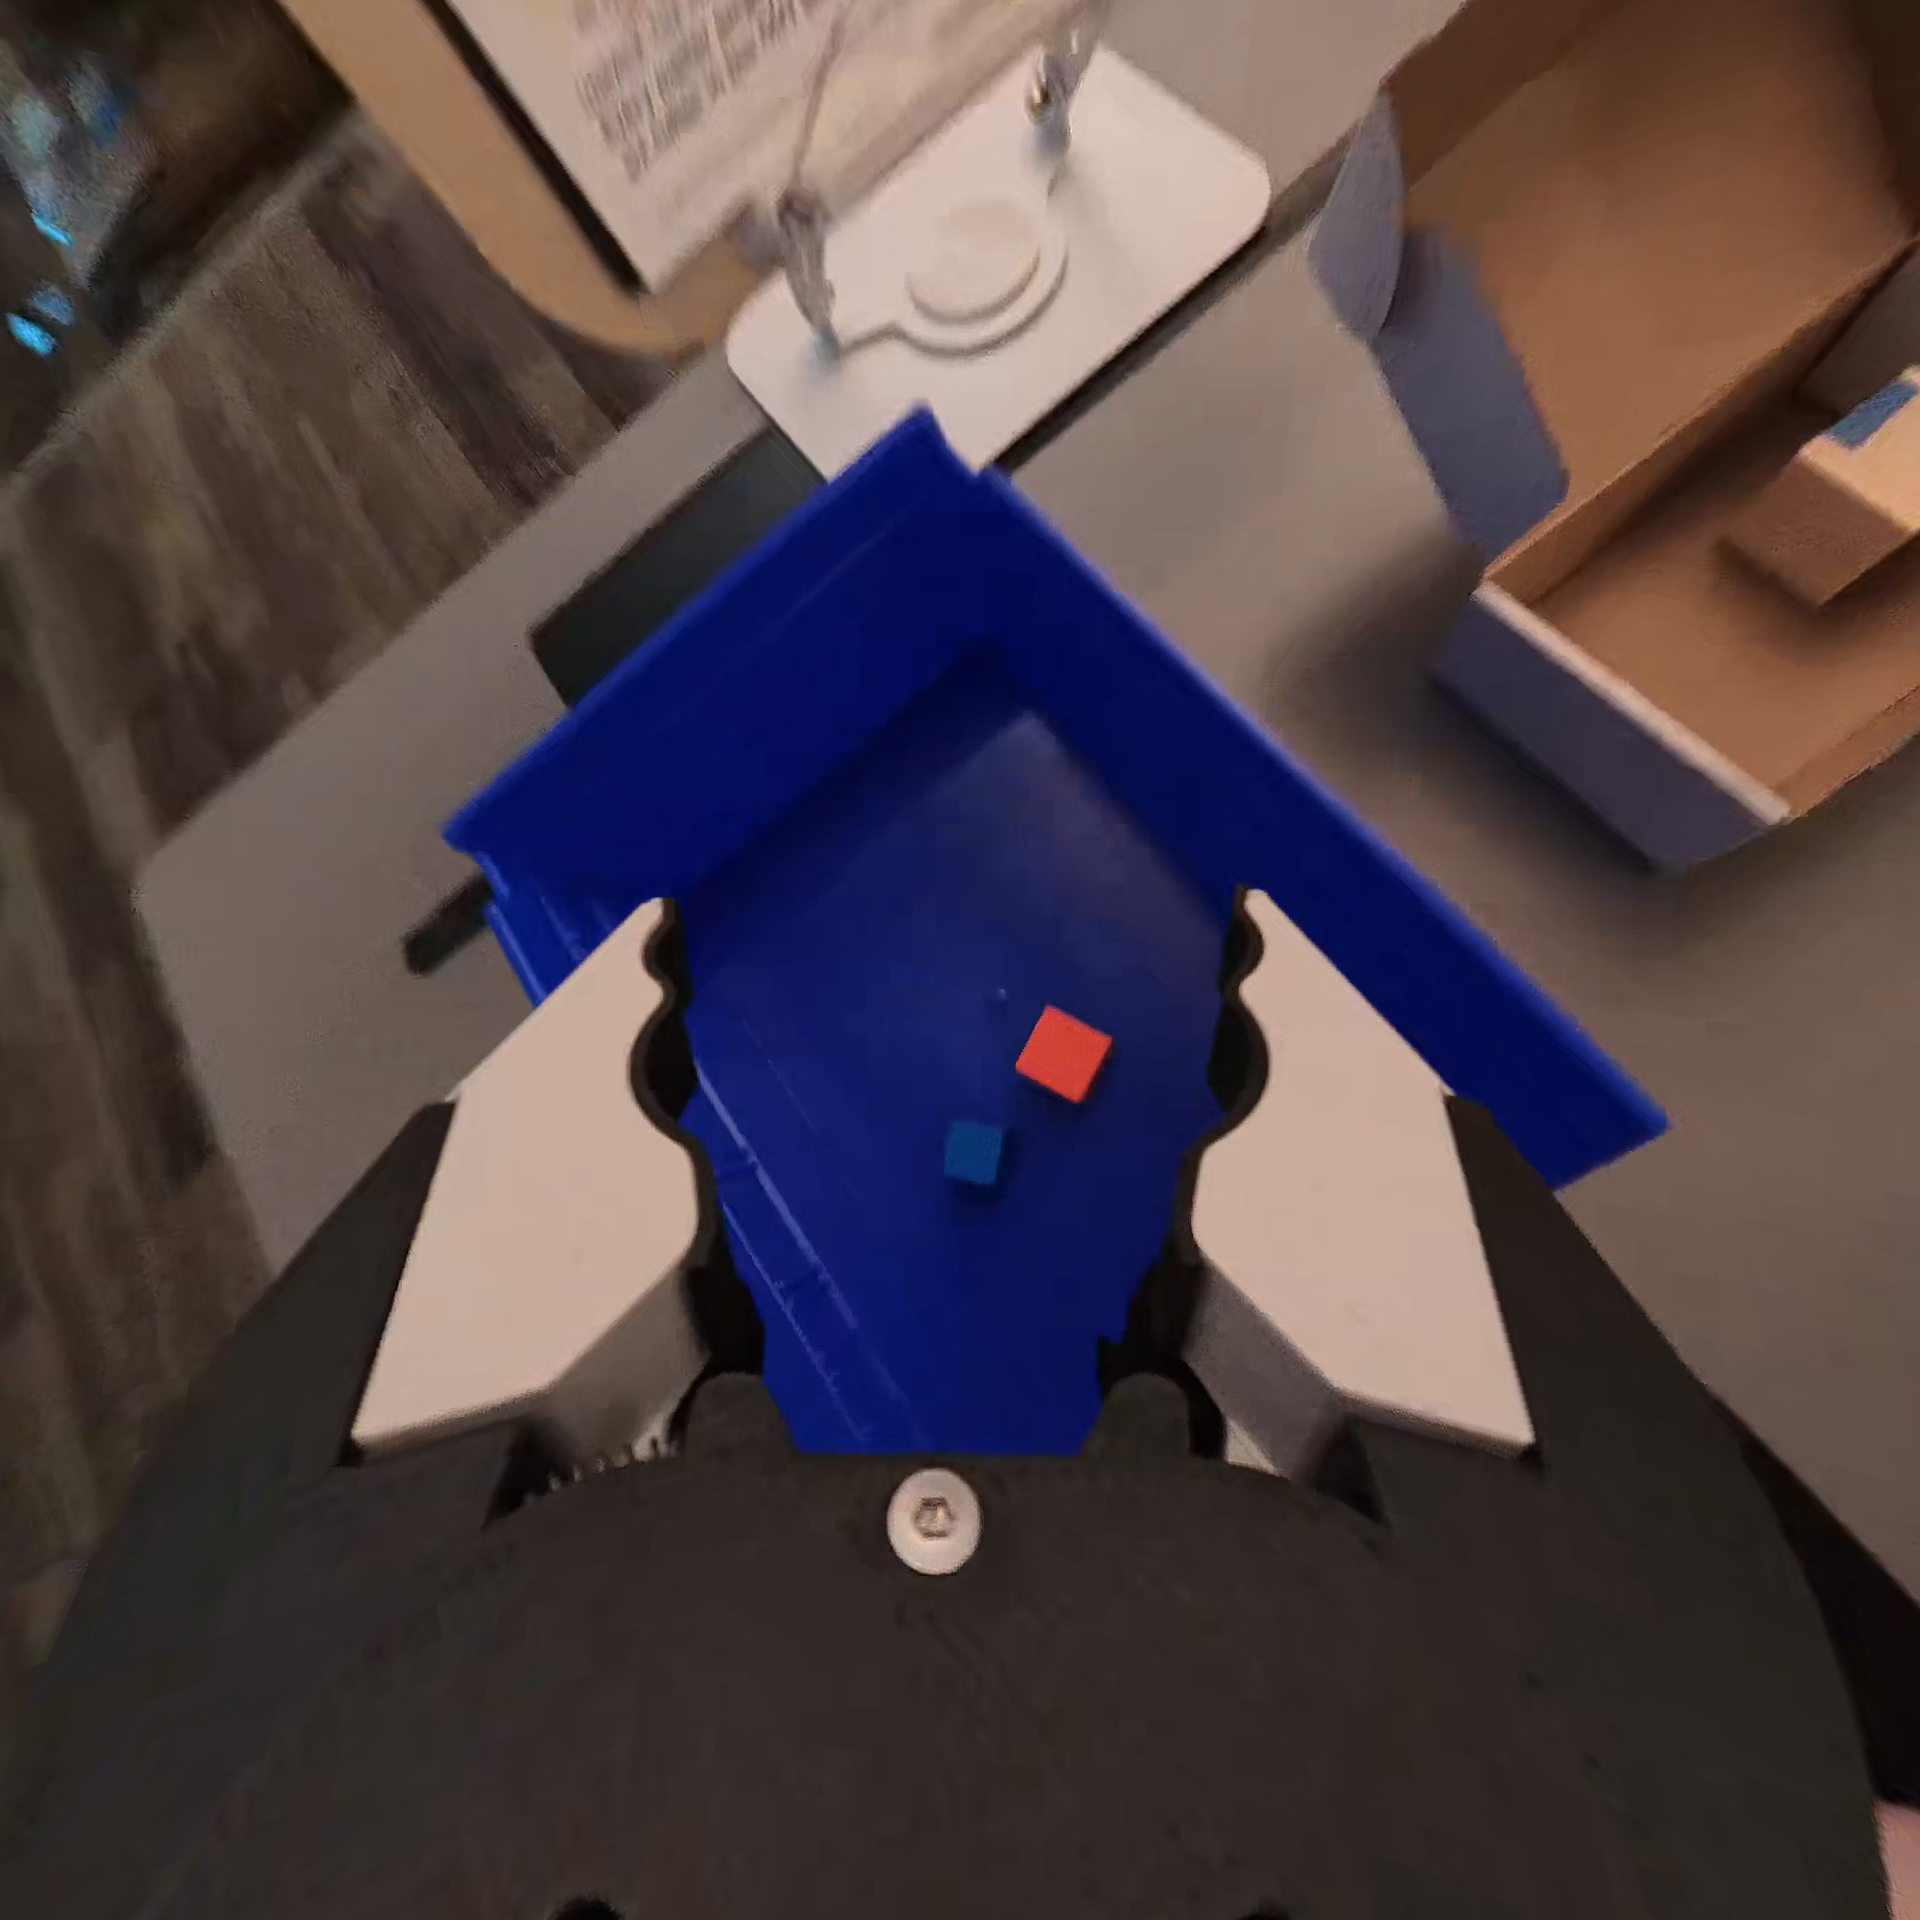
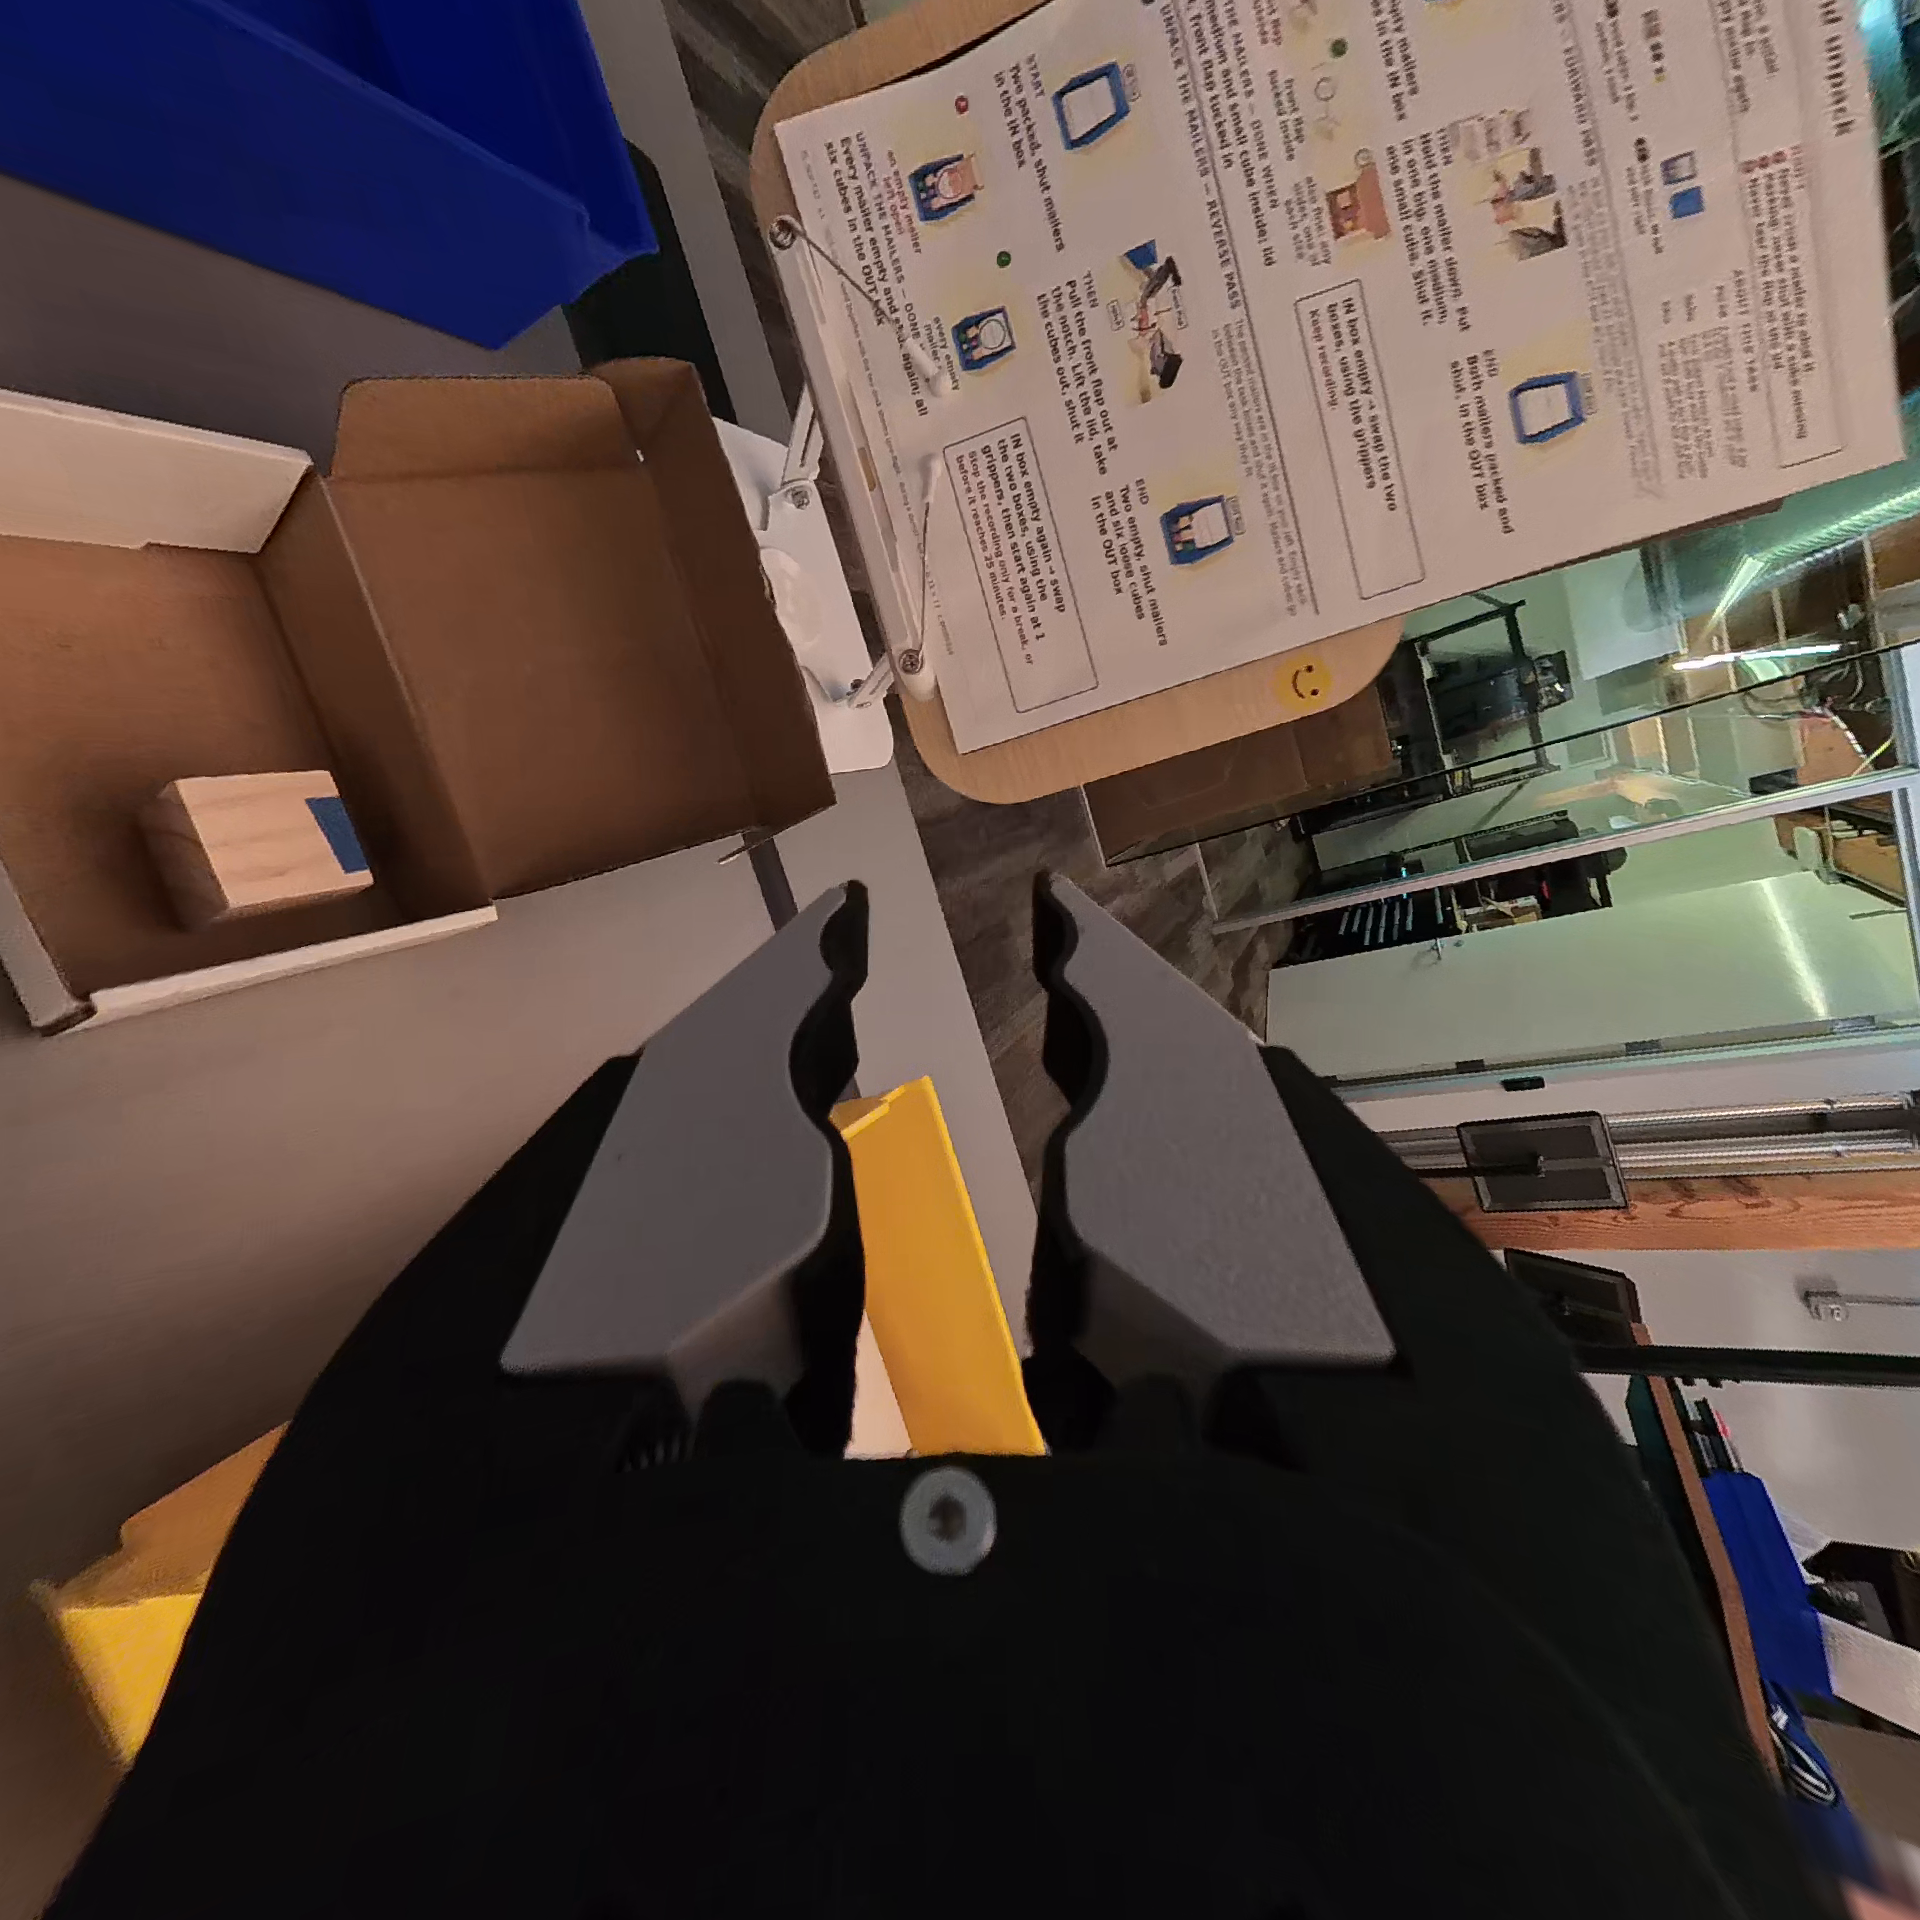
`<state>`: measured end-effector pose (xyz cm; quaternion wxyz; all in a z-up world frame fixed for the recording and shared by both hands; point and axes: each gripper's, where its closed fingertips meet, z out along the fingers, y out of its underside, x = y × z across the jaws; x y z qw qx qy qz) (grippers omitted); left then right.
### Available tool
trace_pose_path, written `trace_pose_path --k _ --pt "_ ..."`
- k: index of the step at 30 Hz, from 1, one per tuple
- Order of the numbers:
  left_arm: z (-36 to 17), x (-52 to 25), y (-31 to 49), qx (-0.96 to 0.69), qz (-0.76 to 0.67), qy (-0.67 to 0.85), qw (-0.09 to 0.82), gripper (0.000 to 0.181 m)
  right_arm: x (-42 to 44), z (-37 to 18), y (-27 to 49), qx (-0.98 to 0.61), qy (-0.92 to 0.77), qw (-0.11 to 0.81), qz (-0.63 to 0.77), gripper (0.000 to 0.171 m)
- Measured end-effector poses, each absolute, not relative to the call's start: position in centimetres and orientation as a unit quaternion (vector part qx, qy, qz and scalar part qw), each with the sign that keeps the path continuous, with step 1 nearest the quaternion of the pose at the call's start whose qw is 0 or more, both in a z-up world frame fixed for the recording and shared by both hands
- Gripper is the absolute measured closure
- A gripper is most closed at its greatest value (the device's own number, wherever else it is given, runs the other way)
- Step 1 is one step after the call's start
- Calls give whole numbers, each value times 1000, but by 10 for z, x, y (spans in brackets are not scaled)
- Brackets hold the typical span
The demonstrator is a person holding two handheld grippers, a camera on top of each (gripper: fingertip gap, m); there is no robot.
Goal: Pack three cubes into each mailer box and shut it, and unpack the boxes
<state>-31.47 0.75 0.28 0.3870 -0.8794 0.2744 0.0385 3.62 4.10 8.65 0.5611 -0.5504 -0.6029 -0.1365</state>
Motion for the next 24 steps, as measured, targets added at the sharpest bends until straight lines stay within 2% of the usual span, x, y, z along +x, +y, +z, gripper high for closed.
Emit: trace_pose_path --k 1,4,8,14,19,21,23,24 --pt "-10 -322 7 -886 18 275 373 85 36 83 42 -552 -606 556 -139 140" --pt "-55 -328 4 -899 -26 304 315 96 37 78 44 -556 -611 545 -146 139" --pt "-104 -325 -3 -913 -43 340 221 98 38 75 44 -560 -612 540 -145 139" --pt "-133 -328 -5 -917 -30 362 167 117 38 69 47 -563 -617 529 -148 139" --pt "-151 -336 -10 -927 -34 350 128 119 38 64 47 -564 -623 520 -151 139" --pt "-154 -336 -10 -928 -38 350 124 128 38 63 48 -565 -624 518 -151 139" --pt "-156 -333 -12 -928 -49 350 115 149 38 63 48 -565 -625 518 -151 139" --pt "-156 -333 -12 -929 -51 348 111 152 39 63 47 -565 -625 517 -151 139"
